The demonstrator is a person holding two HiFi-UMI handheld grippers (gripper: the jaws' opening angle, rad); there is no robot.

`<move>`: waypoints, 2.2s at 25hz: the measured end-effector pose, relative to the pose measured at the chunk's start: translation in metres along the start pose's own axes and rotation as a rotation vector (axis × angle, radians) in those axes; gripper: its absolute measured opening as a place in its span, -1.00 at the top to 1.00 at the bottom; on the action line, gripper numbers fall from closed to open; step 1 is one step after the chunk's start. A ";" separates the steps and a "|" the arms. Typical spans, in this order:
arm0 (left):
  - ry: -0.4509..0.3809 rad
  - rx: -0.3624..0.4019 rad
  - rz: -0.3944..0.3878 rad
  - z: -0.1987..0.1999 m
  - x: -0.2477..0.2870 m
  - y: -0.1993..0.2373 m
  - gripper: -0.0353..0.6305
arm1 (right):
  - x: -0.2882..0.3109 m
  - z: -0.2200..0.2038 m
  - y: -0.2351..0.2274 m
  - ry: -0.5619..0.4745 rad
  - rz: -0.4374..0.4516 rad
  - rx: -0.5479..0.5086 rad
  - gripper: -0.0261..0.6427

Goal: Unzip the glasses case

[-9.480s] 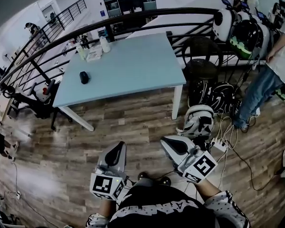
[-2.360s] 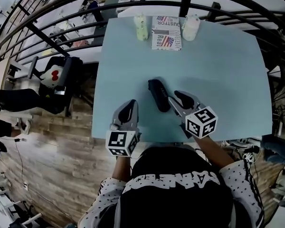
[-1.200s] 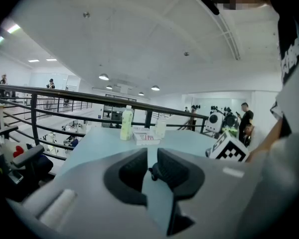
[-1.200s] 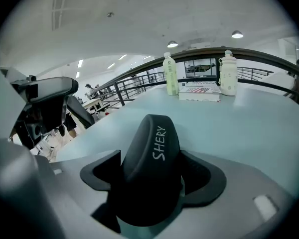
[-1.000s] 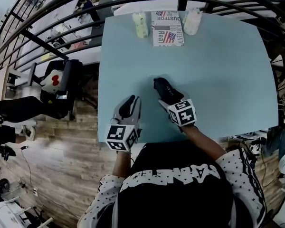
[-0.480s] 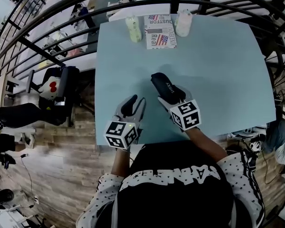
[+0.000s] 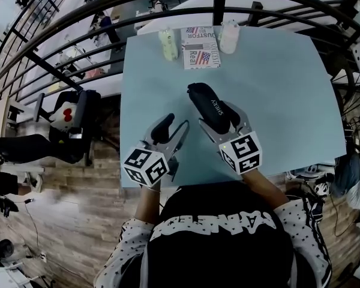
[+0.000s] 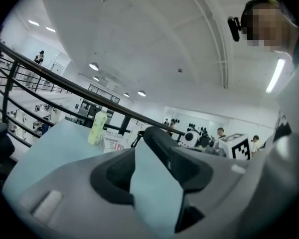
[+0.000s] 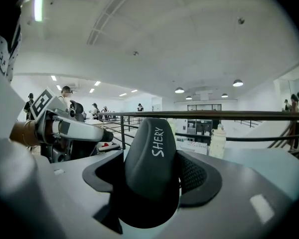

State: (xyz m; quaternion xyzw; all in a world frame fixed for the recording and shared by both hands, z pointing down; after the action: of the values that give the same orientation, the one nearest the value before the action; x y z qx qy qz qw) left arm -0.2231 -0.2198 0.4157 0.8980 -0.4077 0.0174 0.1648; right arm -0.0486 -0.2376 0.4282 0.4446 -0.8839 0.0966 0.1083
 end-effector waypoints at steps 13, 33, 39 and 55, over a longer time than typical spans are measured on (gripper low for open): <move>-0.087 0.006 -0.170 0.053 0.016 -0.031 0.89 | -0.025 0.047 0.021 -0.210 0.029 -0.123 -0.09; -0.185 -0.072 -0.225 0.082 0.028 -0.038 0.89 | -0.026 0.053 0.040 -0.327 0.097 -0.322 -0.09; -0.191 -0.069 -0.222 0.083 0.027 -0.033 0.89 | -0.018 0.053 0.039 -0.314 0.134 -0.336 -0.13; -0.121 0.018 -0.386 0.097 -0.008 -0.005 0.89 | -0.043 0.030 -0.008 -0.311 0.394 -0.126 0.44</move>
State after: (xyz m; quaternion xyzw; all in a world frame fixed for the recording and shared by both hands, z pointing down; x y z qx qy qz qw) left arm -0.2347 -0.2411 0.3214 0.9604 -0.2367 -0.0646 0.1321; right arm -0.0200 -0.2173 0.3878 0.2659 -0.9637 -0.0090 -0.0222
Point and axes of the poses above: the fingertips, and each gripper's own axes: x forward along the fingers, y to its left, z out of its top, the point moved 7 cm from there along -x, backward along the fingers, and after that the axes turned 5 degrees about x, right-handed, at the moved point
